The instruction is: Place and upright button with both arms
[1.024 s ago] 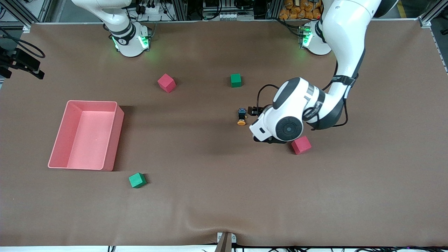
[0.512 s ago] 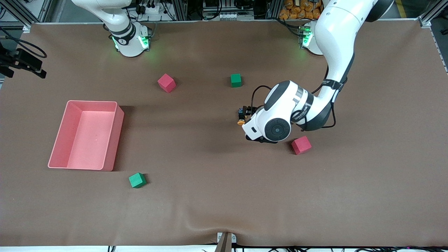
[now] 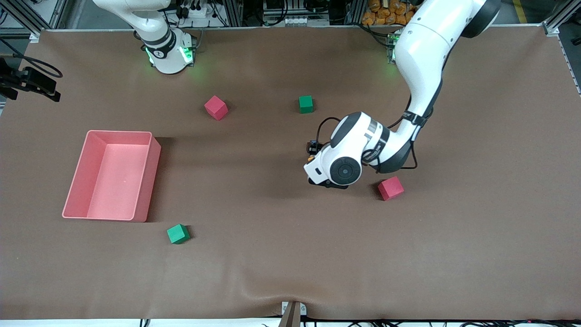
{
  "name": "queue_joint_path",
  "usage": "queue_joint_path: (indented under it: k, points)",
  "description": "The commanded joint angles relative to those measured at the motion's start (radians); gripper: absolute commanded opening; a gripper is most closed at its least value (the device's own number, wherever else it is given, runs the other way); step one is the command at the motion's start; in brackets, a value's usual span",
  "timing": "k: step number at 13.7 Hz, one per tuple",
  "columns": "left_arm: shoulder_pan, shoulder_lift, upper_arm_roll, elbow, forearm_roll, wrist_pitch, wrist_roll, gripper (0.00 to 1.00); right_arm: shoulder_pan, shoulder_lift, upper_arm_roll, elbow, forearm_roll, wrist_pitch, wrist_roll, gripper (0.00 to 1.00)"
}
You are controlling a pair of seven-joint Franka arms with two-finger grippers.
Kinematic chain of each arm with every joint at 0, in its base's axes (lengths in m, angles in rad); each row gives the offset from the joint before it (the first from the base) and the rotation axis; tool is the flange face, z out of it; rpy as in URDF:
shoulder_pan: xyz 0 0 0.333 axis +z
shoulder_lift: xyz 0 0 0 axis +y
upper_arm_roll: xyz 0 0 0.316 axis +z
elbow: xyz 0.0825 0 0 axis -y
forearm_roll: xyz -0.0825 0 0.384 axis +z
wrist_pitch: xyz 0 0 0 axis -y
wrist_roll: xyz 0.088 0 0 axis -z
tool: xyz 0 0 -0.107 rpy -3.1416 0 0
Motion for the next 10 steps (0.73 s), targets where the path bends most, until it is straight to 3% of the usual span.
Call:
queue_joint_path:
  k: [1, 4, 6, 8, 10]
  points:
    - [-0.021, 0.037, 0.008, 0.014, -0.017, 0.054, -0.006, 0.87, -0.018, 0.017, 0.011, 0.026, -0.012, 0.028, -0.011, 1.00]
    - [-0.036, 0.065, 0.010, 0.015, -0.017, 0.084, -0.017, 0.86, -0.007, 0.051, 0.013, 0.033, -0.012, 0.051, -0.007, 1.00]
    - [-0.061, 0.077, 0.014, 0.014, -0.016, 0.088, -0.027, 0.77, -0.004, 0.056, 0.014, 0.035, -0.011, 0.072, 0.000, 1.00]
    - [-0.068, 0.087, 0.016, 0.012, -0.014, 0.088, -0.037, 0.77, -0.013, 0.057, 0.014, 0.055, -0.008, 0.101, 0.000, 1.00]
    - [-0.081, 0.094, 0.016, 0.011, -0.011, 0.088, -0.057, 0.77, -0.045, 0.057, 0.004, 0.067, 0.096, 0.095, -0.006, 1.00]
